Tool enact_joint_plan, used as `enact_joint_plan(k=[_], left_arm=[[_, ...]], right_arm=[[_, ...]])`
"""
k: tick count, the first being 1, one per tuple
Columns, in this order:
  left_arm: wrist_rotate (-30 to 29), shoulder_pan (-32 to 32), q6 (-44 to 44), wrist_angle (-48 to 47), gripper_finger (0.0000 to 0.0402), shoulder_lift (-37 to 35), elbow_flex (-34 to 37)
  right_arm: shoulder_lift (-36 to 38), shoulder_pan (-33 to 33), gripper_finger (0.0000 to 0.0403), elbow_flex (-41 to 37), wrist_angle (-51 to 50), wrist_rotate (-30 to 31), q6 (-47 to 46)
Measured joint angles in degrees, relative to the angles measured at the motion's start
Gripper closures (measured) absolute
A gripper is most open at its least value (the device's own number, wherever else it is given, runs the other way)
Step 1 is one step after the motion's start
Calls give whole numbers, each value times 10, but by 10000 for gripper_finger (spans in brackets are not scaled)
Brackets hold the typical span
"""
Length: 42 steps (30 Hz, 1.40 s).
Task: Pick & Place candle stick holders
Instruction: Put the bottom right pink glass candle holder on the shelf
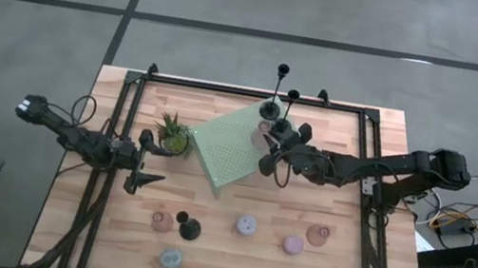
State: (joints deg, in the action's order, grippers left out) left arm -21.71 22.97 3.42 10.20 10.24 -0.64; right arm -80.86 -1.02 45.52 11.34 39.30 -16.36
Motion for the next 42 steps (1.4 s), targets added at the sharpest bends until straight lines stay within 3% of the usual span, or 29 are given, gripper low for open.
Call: enact_joint_plan(k=[13, 24, 42], left_arm=[[0, 0, 0, 0, 67, 0, 0], [0, 0, 0, 0, 67, 0, 0], [0, 0, 0, 0, 67, 0, 0]], right_arm=[[-22, 19, 315, 0, 35, -47, 3], [-74, 30, 298, 6, 90, -18, 18], [-37, 27, 345, 7, 36, -3, 18]])
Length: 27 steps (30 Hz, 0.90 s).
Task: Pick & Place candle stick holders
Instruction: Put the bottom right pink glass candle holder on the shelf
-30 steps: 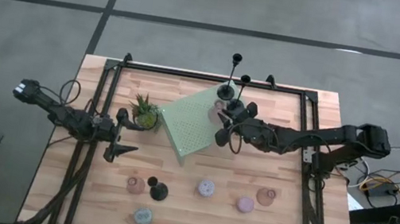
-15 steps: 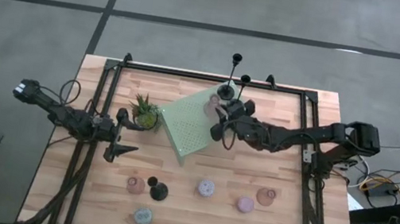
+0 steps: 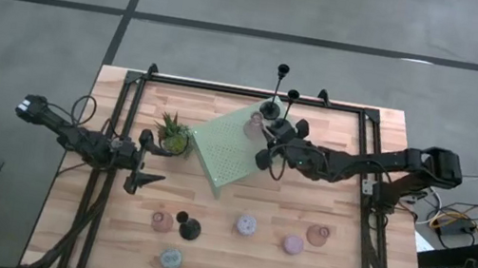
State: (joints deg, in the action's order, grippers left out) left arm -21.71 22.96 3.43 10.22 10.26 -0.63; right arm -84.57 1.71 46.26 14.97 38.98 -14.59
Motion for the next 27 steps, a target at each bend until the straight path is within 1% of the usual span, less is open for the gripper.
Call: enact_joint_plan(k=[3, 5, 7, 9, 11, 18, 27], left_arm=[[0, 0, 0, 0, 67, 0, 0], [0, 0, 0, 0, 67, 0, 0], [0, 0, 0, 0, 67, 0, 0], [0, 0, 0, 0, 67, 0, 0], [0, 0, 0, 0, 67, 0, 0], [0, 0, 0, 0, 67, 0, 0], [0, 0, 0, 0, 67, 2, 0]], right_arm=[[15, -11, 359, 0, -20, -7, -3], [21, -16, 373, 0, -26, -27, -12], [22, -18, 388, 0, -23, -62, -13], [17, -17, 393, -1, -11, -100, -14], [11, -17, 394, -1, 3, -114, -15], [-30, -10, 394, 12, 40, -121, -4], [-52, 11, 394, 22, 38, -120, -2]])
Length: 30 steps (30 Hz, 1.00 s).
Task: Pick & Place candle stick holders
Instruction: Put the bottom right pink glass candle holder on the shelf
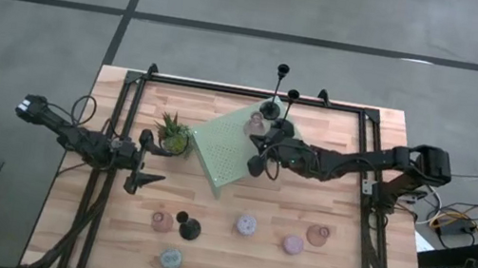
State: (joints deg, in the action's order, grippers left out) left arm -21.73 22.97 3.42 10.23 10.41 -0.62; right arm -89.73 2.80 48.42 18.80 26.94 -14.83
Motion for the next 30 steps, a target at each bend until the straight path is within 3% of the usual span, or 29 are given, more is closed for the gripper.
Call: enact_joint_plan(k=[20, 30], left_arm=[[0, 0, 0, 0, 67, 0, 0], [0, 0, 0, 0, 67, 0, 0]], right_arm=[[-2, 52, 394, 0, 12, 0, 20], [18, 14, 394, 0, 7, -5, 55]])
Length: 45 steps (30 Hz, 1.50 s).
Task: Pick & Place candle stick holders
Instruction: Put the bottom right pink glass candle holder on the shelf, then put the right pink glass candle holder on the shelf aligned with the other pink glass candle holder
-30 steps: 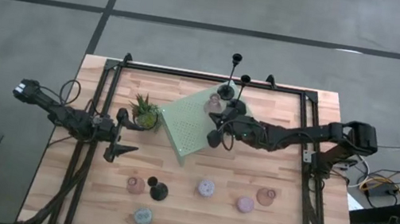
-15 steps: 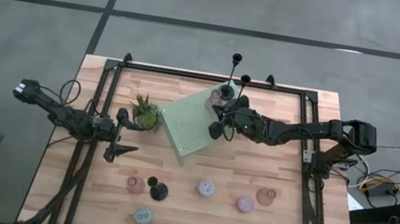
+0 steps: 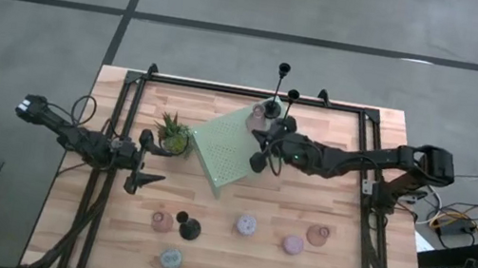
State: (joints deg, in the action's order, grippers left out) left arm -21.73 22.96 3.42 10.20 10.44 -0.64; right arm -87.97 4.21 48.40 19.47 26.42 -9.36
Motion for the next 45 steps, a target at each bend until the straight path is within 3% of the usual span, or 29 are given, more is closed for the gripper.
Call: enact_joint_plan(k=[5, 14, 20, 24, 35, 40, 45], left_arm=[[0, 0, 0, 0, 67, 0, 0], [0, 0, 0, -1, 67, 0, 0], [0, 0, 0, 0, 67, 0, 0], [0, 0, 0, 0, 67, 0, 0], [0, 0, 0, 0, 67, 0, 0], [0, 0, 0, 0, 67, 0, 0], [0, 0, 0, 1, 67, 0, 0]], right_arm=[[56, -52, 394, 0, -66, -24, 13], [197, -184, 394, 0, -277, -31, 0], [264, -254, 394, 0, -403, -32, -59], [296, -273, 394, 11, -533, -74, -184], [286, -336, 389, 38, -774, -238, -450], [266, -349, 349, 62, -857, -260, -502], [249, -360, 296, 55, -867, -271, -541]])
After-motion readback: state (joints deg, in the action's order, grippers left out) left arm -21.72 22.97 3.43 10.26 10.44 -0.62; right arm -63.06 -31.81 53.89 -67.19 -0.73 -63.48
